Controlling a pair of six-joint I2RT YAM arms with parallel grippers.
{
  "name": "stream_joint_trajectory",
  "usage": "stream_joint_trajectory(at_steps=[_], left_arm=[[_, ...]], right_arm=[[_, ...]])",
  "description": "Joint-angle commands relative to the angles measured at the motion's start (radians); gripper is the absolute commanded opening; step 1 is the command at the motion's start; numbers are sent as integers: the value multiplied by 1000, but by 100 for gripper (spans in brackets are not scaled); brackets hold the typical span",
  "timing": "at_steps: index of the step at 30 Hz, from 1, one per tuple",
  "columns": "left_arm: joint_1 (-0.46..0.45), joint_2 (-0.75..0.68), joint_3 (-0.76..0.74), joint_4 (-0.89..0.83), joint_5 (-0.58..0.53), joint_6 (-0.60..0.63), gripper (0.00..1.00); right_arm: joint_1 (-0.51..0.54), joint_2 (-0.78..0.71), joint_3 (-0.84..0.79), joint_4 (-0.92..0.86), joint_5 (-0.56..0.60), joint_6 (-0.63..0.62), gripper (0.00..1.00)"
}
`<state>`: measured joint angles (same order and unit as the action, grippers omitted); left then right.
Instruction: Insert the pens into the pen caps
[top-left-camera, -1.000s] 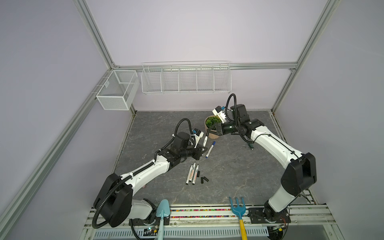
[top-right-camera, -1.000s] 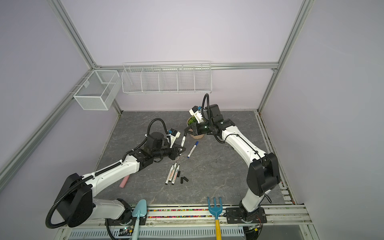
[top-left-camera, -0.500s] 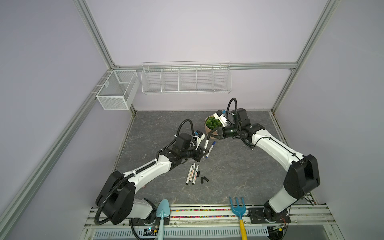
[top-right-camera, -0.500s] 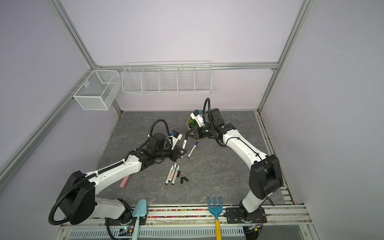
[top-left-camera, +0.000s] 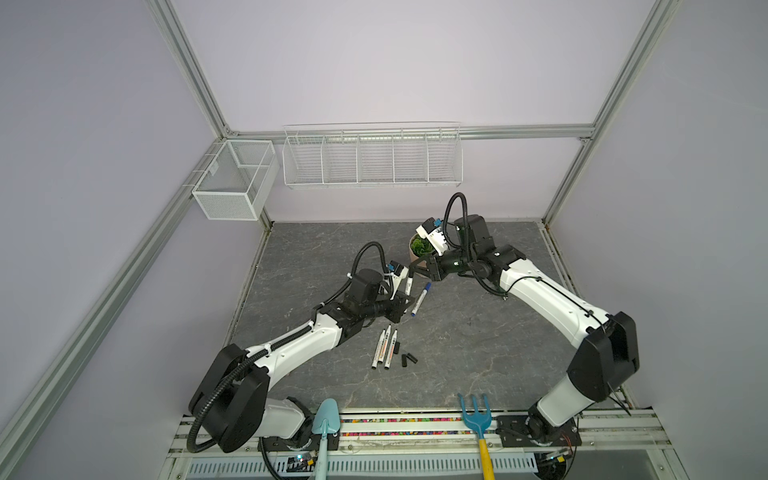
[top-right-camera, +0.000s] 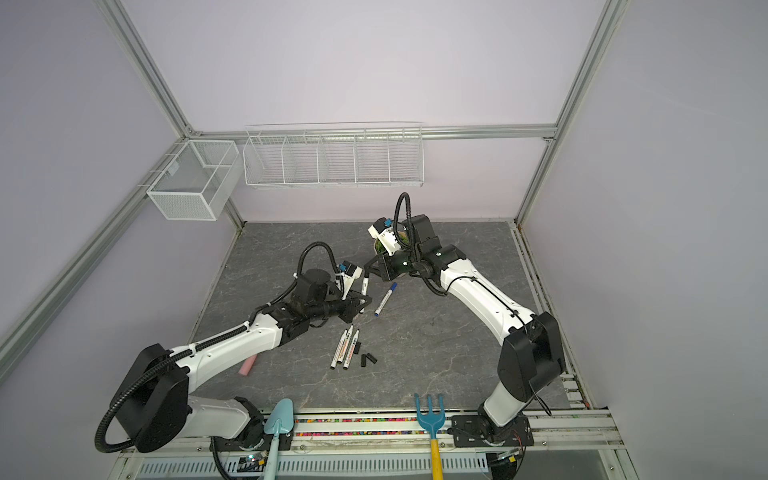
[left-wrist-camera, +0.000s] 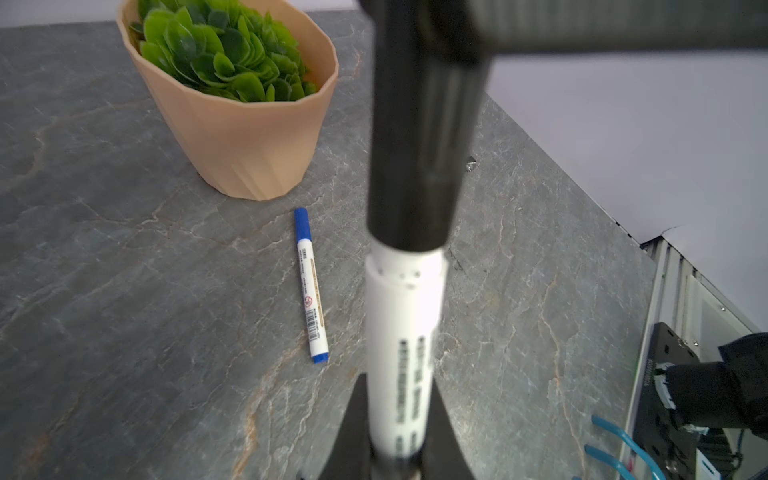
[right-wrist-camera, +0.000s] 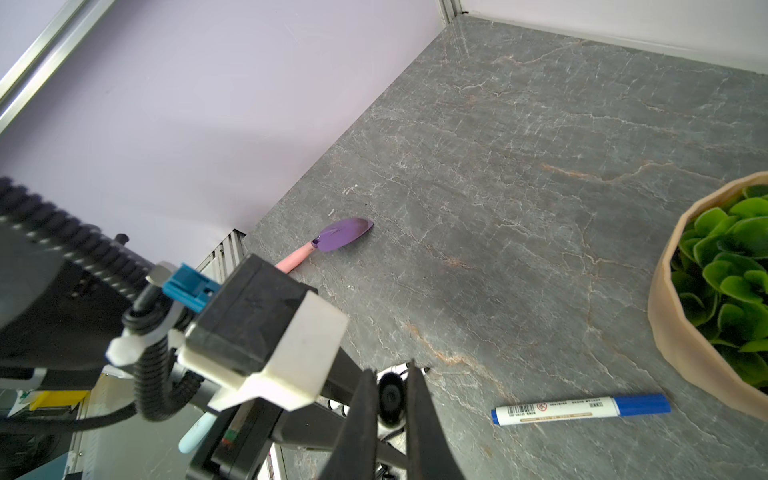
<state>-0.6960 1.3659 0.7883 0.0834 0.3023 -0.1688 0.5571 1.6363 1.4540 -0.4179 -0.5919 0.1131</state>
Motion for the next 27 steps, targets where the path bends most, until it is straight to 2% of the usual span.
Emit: stream_joint_trajectory(at_steps=[1,6,13,18,24,27], left_arm=[[16,-59,-31,349,-130,40,0],[-13,-102,-105,442,-151,182,0],[-16,-154,-138,444,-165,239,0],[-18,-147,-135,432,-129,228,0],[-28,-123,-149,458,-111,193,0],[-28,-115,-155,469,-110,173,0]], right_arm=[[58,-24,2,-238,-146,-38,8],[59,-23,55,-275,-180,-55,7],[58,-27,106,-323,-174,-78,10],[57,-29,108,-279,-108,-28,31],[46,-43,100,-155,-57,61,42],[41,-60,98,-114,-32,68,43]])
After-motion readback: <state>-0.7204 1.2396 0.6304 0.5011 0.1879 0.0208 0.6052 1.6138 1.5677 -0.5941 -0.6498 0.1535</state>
